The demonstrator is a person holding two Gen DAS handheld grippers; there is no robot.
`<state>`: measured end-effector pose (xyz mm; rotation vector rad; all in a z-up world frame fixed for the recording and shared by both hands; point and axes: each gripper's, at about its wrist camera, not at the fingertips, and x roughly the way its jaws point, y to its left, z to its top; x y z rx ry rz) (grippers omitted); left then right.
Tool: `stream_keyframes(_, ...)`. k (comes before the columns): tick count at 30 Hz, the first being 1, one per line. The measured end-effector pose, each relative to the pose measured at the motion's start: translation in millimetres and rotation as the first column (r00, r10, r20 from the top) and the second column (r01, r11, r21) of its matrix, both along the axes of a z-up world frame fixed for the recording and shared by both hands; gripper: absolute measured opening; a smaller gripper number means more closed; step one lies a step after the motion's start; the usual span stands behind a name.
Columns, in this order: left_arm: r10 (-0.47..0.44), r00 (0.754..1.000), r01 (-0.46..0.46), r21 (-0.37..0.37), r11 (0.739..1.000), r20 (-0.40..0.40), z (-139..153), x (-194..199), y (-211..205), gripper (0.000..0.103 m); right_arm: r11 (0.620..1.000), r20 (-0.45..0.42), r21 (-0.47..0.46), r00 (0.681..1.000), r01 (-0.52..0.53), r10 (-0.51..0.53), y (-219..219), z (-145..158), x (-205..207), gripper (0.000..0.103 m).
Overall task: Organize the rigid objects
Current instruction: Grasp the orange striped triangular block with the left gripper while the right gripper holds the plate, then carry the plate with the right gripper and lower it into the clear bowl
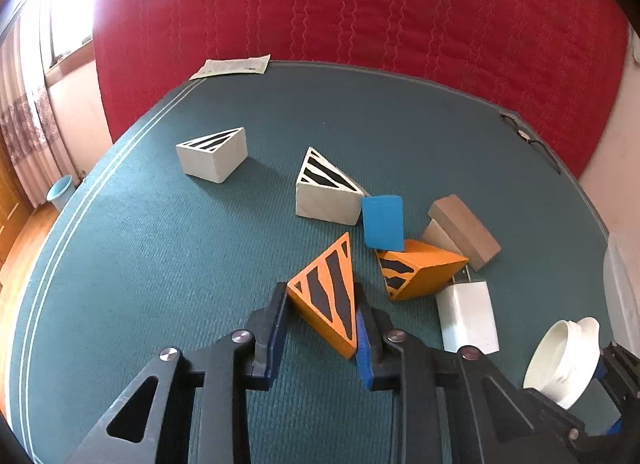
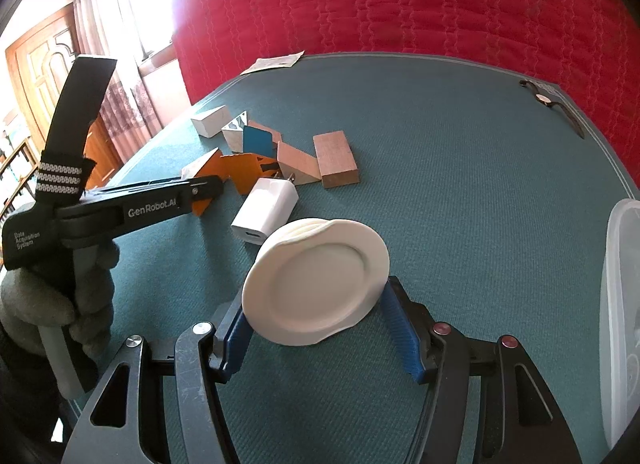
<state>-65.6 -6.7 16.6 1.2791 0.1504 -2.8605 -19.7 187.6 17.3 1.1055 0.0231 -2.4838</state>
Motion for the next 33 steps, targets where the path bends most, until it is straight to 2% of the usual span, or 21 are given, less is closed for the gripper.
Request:
stream_keyframes(13, -0.001, 1.0, 0.001, 0.006, 1.0, -0.026, 11, 11, 0, 0.03, 0.999, 0.009, -0.03, 1.0, 0.02, -0.019, 7, 0, -4, 0.062)
stream_keyframes(19, 0.0, 1.0, 0.0, -0.01, 1.0, -0.025, 11, 14, 3, 0.03, 0.998, -0.007, -0.053, 0.999, 0.045, -0.046, 18, 11, -3, 0.062)
stream_keyframes(28, -0.013, 0.999, 0.013, -0.006, 1.0, -0.041, 18, 19, 8, 0.03, 0.984, -0.067, -0.092, 0.985, 0.154, -0.16, 58, 42, 9, 0.062)
stream_keyframes(33, -0.036, 0.998, 0.036, -0.001, 0.999, -0.061, 25, 26, 14, 0.03, 0.969, -0.076, -0.102, 0.969, 0.225, -0.233, 83, 50, 14, 0.062)
